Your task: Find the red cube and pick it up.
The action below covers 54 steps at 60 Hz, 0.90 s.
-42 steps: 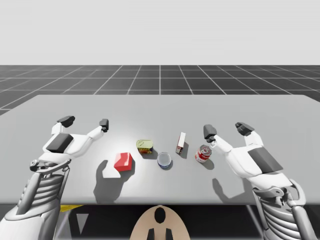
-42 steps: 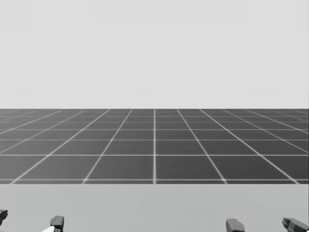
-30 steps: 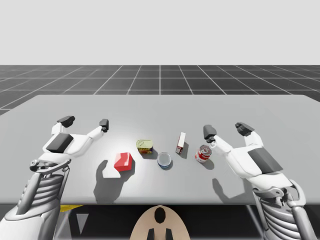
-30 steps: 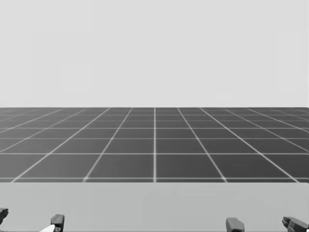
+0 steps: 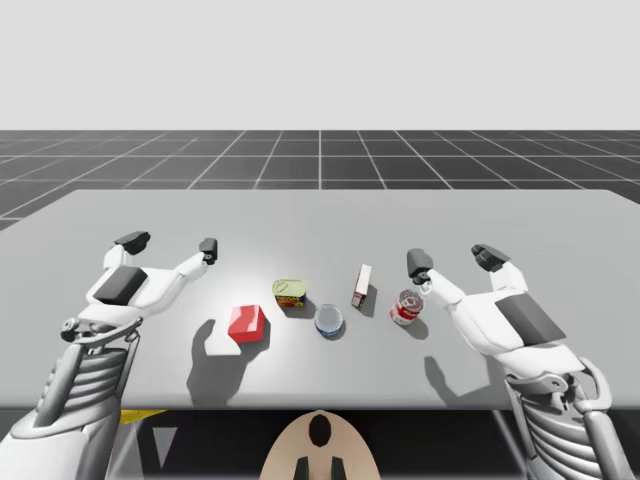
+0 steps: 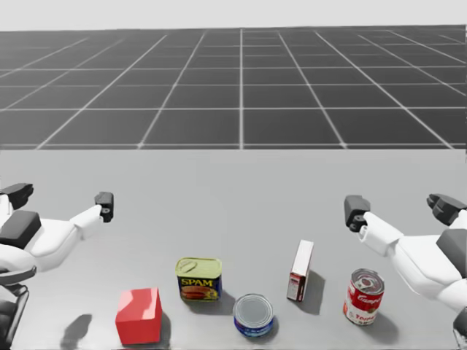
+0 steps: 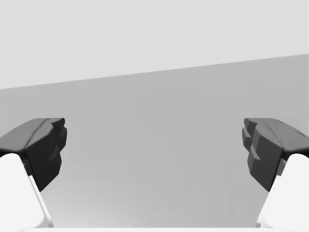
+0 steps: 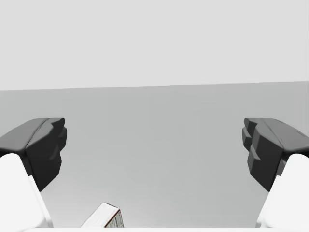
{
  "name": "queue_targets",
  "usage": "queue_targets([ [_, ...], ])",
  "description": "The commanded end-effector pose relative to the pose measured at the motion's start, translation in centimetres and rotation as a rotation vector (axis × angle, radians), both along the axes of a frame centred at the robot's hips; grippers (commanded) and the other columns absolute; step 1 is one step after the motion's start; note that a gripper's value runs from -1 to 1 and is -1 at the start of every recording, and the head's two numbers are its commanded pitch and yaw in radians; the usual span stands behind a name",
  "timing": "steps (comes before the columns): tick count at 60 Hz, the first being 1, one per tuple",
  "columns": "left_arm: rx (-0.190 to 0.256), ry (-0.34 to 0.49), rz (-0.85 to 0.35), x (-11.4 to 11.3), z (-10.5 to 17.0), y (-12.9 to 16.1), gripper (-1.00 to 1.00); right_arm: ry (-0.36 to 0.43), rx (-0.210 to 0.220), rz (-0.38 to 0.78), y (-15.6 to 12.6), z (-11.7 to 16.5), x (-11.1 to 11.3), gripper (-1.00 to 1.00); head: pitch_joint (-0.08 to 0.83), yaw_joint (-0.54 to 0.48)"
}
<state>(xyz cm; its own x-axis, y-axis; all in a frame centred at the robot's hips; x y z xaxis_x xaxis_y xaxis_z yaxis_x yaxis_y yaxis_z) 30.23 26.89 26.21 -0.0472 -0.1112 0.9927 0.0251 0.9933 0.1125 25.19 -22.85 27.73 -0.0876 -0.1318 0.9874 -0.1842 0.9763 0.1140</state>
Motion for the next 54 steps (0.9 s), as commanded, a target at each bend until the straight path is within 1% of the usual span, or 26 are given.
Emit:
queue_targets([
  [1,0.004,0.003,0.001,0.05,-0.01,0.03,-1.00,0.002,0.002,-0.002,0.03,0.00,0.00,-1.00,0.462,0.03],
  [10,0.008,0.005,0.001,0.06,0.00,0.00,-1.00,0.005,0.000,0.001,0.05,0.03,-0.02,-1.00,0.563,0.05],
  [13,0.009,0.006,0.000,0.07,0.00,-0.02,-1.00,0.006,0.000,0.002,0.05,0.04,-0.03,-1.00,0.584,0.07],
  [19,0.012,0.009,0.000,0.10,-0.03,-0.06,-1.00,0.007,-0.002,0.006,-0.02,0.06,-0.02,-1.00,0.651,0.14],
  [28,0.015,0.014,0.001,0.15,-0.15,-0.21,-1.00,0.011,-0.003,0.015,0.09,-0.01,-0.06,-1.00,0.724,0.23],
  [36,0.008,0.021,-0.007,0.15,-0.16,-0.31,-1.00,0.016,-0.001,0.021,0.10,-0.05,-0.06,-1.00,0.761,0.27],
  [48,-0.007,0.030,-0.025,0.01,-0.07,-0.74,-1.00,0.018,-0.004,0.025,0.15,-0.08,-0.11,-1.00,0.775,0.29],
  [53,-0.042,0.048,-0.049,-0.25,0.17,-0.80,-1.00,0.019,-0.004,0.023,0.18,-0.07,-0.15,-1.00,0.767,0.30],
  [54,-0.058,0.064,-0.052,-0.48,0.39,-0.77,-1.00,0.019,-0.003,0.023,0.18,-0.05,-0.15,-1.00,0.761,0.30],
])
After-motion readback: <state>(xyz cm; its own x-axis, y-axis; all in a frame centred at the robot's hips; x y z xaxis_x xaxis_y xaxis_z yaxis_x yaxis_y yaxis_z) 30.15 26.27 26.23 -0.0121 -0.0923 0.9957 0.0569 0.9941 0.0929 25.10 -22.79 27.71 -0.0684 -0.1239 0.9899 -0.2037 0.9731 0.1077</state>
